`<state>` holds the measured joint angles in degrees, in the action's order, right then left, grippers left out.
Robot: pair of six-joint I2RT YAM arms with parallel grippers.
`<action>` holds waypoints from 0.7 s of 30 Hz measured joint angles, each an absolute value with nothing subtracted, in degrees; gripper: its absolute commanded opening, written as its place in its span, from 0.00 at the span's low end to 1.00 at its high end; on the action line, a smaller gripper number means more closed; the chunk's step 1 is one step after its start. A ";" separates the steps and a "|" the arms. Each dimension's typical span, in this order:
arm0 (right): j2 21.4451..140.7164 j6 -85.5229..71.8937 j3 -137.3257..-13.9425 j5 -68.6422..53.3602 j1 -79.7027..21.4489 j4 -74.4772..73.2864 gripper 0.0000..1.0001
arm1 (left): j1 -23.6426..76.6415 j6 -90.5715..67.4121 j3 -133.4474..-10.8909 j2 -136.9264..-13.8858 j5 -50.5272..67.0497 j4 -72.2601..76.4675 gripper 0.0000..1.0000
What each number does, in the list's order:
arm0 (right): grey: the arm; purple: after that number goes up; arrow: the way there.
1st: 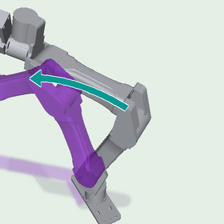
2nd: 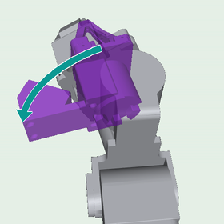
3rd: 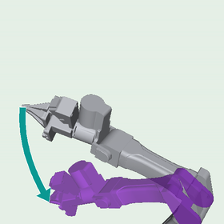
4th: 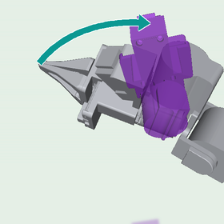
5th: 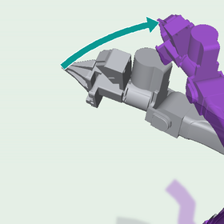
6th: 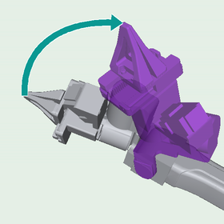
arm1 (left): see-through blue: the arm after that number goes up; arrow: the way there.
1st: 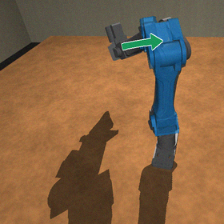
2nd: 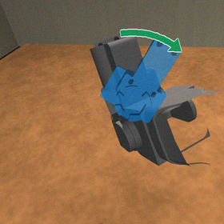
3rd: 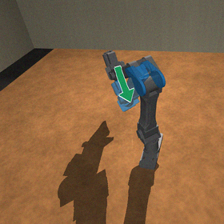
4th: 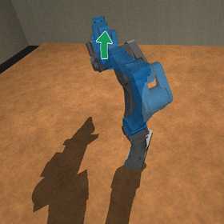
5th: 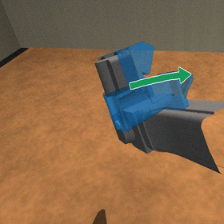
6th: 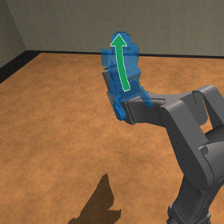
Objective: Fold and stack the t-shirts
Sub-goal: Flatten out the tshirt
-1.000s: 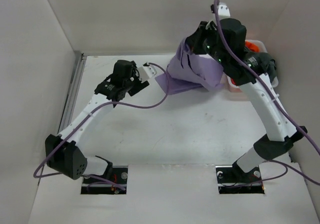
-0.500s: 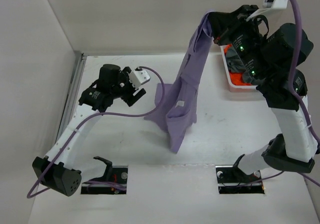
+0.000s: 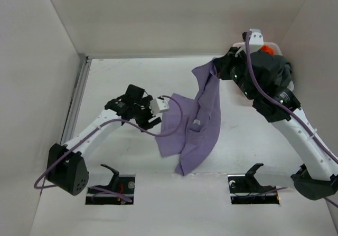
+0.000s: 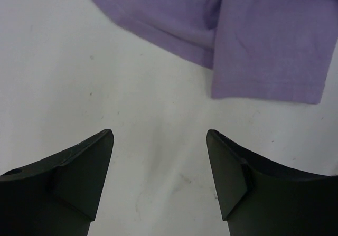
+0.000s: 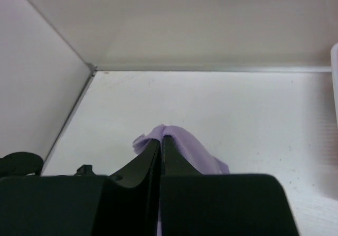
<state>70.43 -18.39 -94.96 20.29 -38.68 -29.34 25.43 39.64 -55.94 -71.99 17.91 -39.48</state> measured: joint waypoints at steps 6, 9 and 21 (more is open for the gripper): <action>63.61 -21.43 -84.75 17.80 -37.60 -29.02 0.00 | 28.91 39.13 -56.88 -84.27 18.28 -34.46 0.65; 60.31 -22.61 -81.62 17.52 -37.45 -28.60 0.00 | 29.08 37.78 -59.00 -90.94 18.65 -33.21 0.65; 56.62 -25.43 -77.80 17.32 -35.94 -27.99 0.00 | 33.78 37.26 -59.11 -95.42 21.89 -33.56 0.62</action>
